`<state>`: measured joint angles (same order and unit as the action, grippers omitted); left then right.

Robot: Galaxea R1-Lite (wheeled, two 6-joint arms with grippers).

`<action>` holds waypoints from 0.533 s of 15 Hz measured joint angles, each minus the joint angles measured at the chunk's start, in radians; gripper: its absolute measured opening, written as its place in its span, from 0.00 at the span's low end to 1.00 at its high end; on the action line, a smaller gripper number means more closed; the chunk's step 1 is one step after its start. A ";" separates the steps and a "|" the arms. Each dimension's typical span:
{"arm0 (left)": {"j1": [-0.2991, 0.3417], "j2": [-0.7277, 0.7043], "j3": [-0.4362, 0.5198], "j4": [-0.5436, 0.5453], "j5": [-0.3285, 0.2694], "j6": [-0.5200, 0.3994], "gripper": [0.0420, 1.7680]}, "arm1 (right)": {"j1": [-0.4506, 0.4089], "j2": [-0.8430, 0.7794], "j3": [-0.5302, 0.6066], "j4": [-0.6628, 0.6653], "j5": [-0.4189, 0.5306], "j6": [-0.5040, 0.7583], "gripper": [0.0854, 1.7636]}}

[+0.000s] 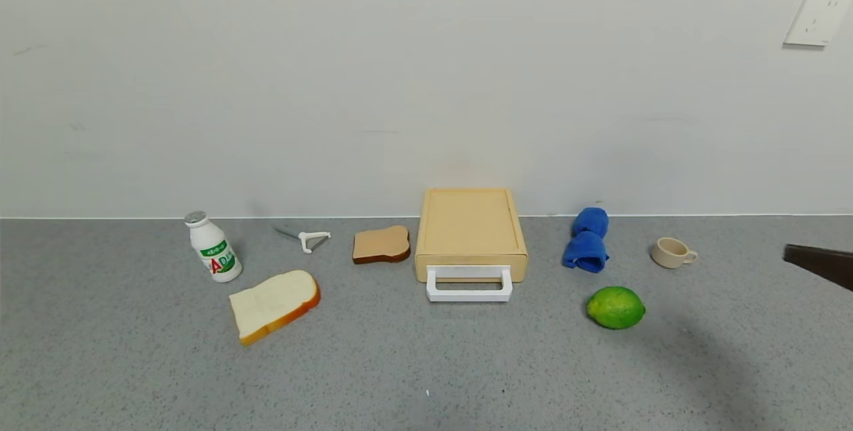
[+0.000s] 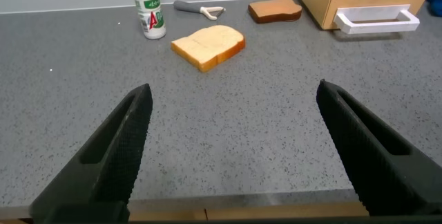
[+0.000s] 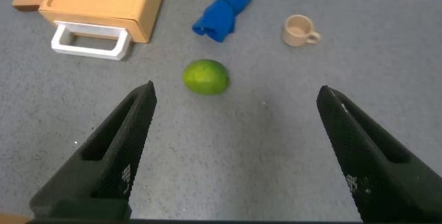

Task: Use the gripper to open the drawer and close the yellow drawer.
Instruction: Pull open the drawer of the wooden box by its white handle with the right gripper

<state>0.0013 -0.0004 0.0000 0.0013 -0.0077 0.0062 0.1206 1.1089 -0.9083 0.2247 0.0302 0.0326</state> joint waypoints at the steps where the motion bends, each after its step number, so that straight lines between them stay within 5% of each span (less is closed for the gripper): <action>1: 0.000 0.000 0.000 0.000 0.000 0.000 0.97 | 0.032 0.076 -0.056 0.007 -0.008 0.010 0.97; 8: 0.000 0.000 0.000 0.000 0.000 0.000 0.97 | 0.341 0.545 -0.451 0.111 -0.181 0.171 0.97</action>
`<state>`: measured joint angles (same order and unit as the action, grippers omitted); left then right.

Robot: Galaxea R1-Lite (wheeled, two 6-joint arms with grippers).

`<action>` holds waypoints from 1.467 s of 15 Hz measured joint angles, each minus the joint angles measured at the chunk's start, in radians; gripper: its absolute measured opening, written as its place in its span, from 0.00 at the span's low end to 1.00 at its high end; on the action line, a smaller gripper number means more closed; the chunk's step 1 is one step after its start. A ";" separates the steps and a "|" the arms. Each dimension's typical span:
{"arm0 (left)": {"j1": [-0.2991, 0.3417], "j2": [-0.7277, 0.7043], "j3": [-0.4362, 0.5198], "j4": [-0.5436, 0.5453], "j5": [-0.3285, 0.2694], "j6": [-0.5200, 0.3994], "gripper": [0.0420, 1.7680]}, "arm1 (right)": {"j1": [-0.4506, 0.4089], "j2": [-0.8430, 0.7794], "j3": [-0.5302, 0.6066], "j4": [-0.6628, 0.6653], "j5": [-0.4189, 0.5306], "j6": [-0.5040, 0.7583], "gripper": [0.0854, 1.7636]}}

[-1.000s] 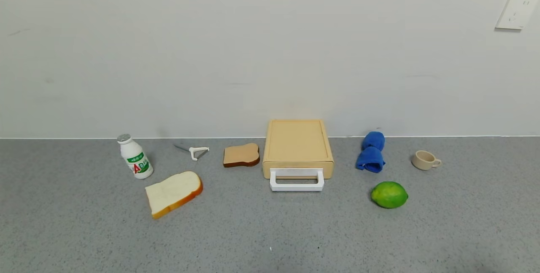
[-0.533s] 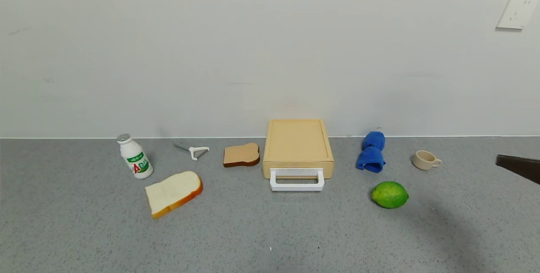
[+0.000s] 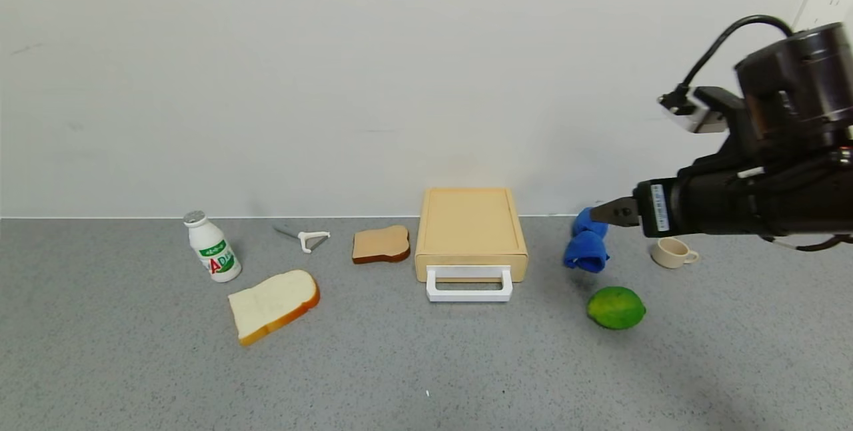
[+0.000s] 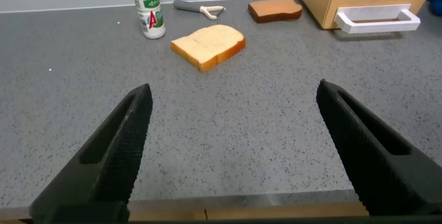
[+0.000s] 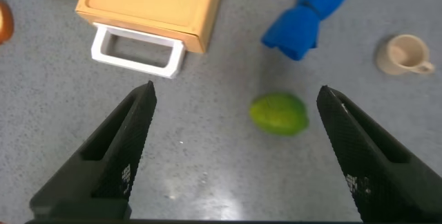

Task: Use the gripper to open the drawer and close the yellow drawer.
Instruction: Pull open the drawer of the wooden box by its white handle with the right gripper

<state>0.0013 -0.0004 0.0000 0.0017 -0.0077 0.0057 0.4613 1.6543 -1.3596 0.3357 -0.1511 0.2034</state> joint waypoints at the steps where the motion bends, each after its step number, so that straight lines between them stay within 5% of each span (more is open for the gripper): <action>1: 0.000 0.000 0.000 0.000 0.000 0.000 0.97 | 0.031 0.054 -0.056 0.018 -0.015 0.027 0.97; 10: 0.000 0.000 0.000 0.000 0.000 0.000 0.97 | 0.201 0.456 -0.369 0.090 -0.066 0.224 0.97; 22: 0.000 0.000 0.000 0.000 0.000 0.000 0.97 | 0.246 0.752 -0.603 0.078 -0.129 0.327 0.97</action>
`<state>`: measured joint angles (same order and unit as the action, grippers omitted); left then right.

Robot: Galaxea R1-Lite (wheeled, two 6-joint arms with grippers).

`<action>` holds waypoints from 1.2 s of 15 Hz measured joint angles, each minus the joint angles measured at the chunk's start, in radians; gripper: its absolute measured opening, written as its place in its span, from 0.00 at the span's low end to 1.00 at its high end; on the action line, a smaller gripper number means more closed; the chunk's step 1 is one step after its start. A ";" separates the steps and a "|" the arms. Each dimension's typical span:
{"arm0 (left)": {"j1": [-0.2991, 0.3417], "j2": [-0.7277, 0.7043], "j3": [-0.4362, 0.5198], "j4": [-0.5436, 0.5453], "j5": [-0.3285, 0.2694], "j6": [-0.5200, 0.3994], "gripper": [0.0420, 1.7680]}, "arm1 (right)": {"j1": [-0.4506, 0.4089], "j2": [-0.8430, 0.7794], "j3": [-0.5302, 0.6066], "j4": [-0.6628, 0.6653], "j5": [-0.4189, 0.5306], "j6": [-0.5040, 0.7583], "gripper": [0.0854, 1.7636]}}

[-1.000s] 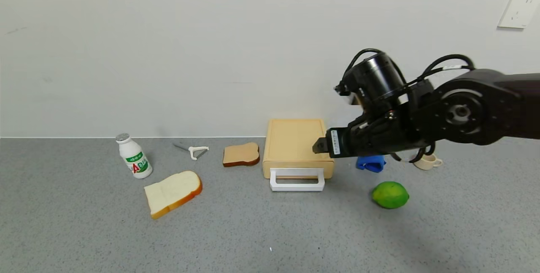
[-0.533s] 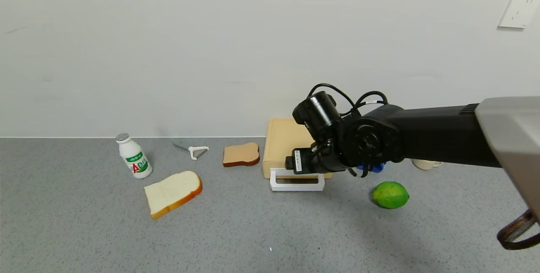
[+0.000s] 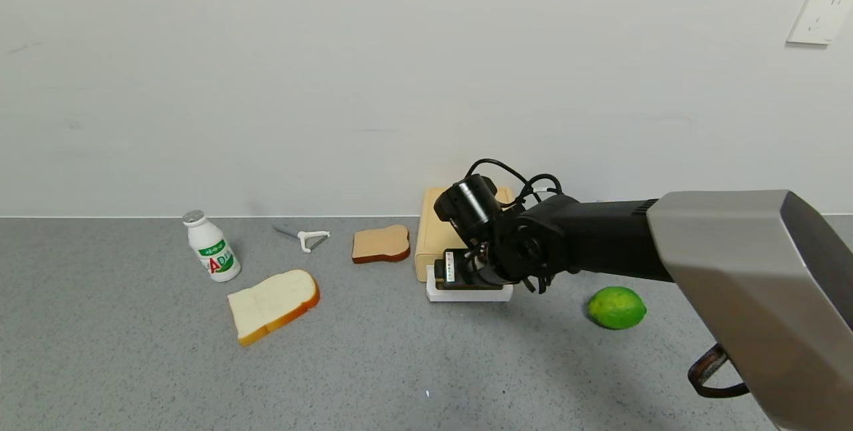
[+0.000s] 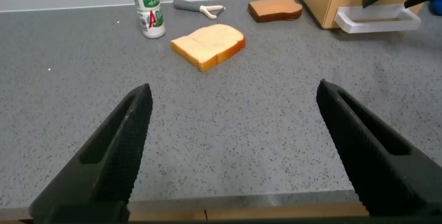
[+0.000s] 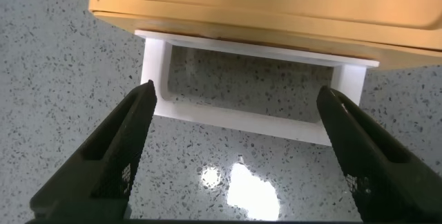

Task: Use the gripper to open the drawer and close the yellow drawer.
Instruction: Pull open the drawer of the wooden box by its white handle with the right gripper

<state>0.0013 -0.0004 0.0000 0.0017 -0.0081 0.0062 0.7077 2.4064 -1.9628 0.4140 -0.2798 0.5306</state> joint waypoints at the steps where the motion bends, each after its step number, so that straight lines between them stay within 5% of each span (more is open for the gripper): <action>1: 0.000 0.000 0.000 0.000 0.000 0.000 0.97 | 0.000 0.007 -0.004 -0.001 0.000 0.000 0.97; 18: 0.000 0.000 0.000 0.000 0.000 0.000 0.97 | 0.012 0.037 -0.009 -0.003 0.050 -0.169 0.97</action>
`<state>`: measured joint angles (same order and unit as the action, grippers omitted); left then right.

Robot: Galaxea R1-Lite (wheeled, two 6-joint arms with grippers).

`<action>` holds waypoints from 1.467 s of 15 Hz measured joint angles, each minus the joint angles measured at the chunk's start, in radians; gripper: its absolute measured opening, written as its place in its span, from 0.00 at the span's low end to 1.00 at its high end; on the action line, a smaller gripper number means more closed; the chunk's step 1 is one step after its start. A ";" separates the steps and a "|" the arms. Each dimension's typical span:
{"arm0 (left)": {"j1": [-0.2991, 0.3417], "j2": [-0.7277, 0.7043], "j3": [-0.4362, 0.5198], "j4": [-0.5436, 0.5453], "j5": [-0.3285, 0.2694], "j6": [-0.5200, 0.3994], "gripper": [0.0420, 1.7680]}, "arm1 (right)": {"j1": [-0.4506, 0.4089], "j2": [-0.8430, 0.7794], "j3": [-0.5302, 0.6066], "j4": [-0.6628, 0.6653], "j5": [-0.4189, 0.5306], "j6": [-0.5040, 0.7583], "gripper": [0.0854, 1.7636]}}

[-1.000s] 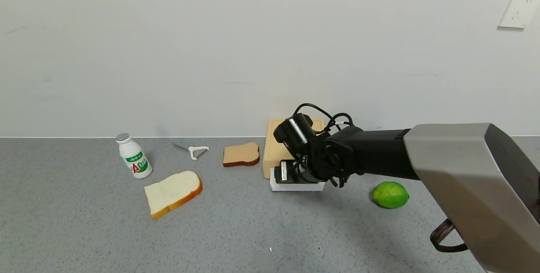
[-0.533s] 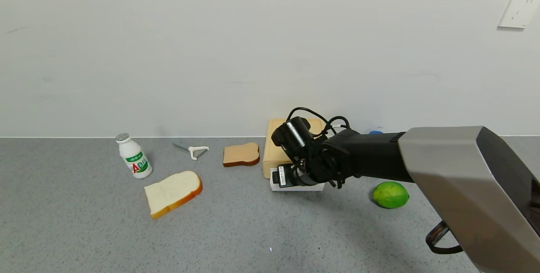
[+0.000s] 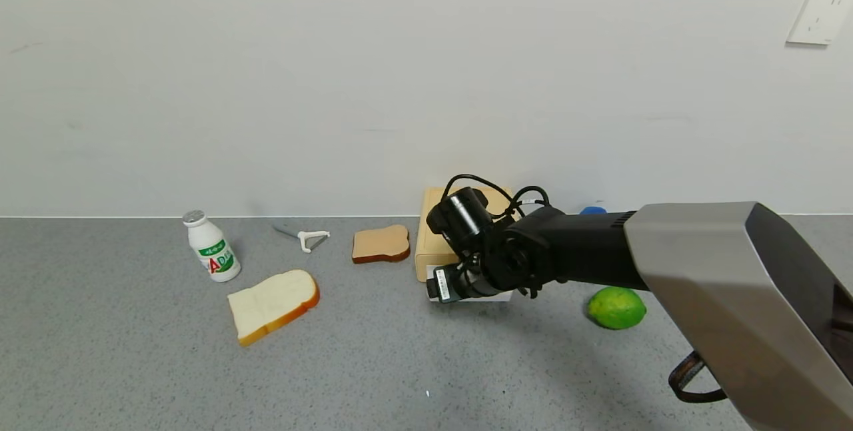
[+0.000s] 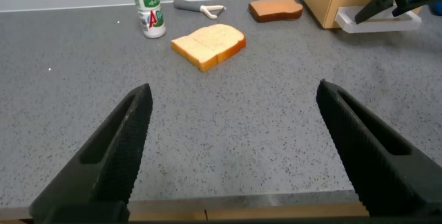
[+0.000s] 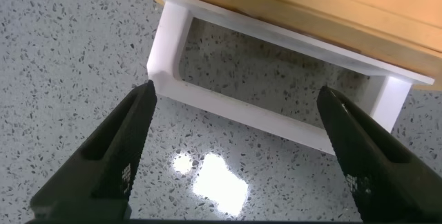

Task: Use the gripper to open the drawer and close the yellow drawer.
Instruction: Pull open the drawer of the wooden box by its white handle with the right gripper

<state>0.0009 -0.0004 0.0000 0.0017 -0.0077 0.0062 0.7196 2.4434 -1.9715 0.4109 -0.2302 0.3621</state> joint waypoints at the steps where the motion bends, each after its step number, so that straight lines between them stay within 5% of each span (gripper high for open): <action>1: 0.000 0.000 0.000 0.000 0.000 0.000 0.97 | -0.001 0.001 0.000 0.001 0.000 -0.001 0.97; 16: 0.000 0.000 0.000 0.000 0.000 0.000 0.97 | -0.013 0.020 -0.006 0.010 -0.004 -0.063 0.97; 22: 0.000 0.000 0.000 0.000 0.000 0.000 0.97 | -0.023 0.007 -0.003 0.015 -0.001 -0.241 0.97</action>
<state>0.0013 -0.0004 0.0000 0.0017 -0.0077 0.0062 0.6970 2.4502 -1.9747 0.4262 -0.2313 0.1206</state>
